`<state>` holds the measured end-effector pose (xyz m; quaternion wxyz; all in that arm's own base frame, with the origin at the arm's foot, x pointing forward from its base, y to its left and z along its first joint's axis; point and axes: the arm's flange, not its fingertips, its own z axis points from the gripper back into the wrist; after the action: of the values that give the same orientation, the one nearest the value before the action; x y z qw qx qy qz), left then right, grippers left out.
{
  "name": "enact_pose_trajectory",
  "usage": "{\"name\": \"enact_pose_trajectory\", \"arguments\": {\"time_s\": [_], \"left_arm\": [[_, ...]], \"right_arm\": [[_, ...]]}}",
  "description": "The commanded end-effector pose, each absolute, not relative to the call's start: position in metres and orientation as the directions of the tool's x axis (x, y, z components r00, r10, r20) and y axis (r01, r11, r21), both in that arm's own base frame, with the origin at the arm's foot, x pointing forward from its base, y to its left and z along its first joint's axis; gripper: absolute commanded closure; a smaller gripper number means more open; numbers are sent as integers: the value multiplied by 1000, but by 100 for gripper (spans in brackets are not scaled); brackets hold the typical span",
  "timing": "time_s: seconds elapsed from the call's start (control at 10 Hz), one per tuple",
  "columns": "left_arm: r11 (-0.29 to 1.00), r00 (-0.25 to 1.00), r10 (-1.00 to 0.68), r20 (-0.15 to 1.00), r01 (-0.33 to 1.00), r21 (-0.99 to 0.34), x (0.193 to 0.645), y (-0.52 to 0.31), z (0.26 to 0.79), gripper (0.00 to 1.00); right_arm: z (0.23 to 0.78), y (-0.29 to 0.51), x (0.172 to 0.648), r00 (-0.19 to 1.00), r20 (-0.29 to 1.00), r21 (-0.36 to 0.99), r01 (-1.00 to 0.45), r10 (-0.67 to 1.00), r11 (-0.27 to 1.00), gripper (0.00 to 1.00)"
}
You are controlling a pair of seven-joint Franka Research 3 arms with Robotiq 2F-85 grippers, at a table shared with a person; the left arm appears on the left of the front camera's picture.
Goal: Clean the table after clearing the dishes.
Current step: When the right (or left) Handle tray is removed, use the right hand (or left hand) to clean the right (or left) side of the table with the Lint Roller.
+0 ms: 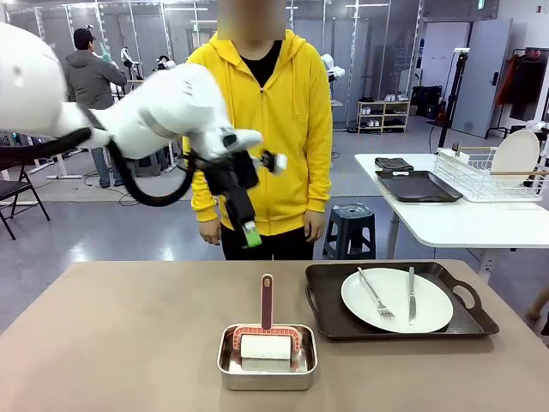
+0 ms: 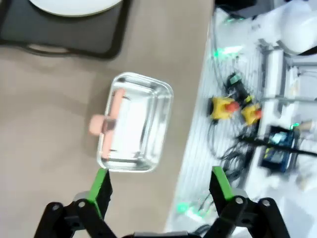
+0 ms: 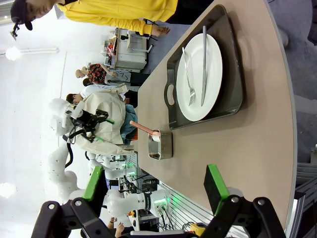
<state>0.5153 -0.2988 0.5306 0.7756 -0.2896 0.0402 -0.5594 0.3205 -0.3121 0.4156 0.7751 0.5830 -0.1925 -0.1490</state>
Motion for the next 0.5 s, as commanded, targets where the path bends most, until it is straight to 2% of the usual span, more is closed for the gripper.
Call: {"name": "enact_pose_trajectory", "arguments": {"time_s": [0.0, 0.1, 0.4], "left_arm": [[242, 627, -664, 407, 695, -676, 498, -228, 531, 0], [189, 671, -576, 467, 666, -722, 489, -188, 533, 0], [277, 843, -280, 460, 529, -802, 454, -53, 518, 0]], "right_arm": [[418, -311, 319, 881, 130, 961, 0, -455, 276, 0], [418, -311, 319, 881, 130, 961, 0, -455, 276, 0], [418, -311, 319, 881, 130, 961, 0, -455, 276, 0]]}}
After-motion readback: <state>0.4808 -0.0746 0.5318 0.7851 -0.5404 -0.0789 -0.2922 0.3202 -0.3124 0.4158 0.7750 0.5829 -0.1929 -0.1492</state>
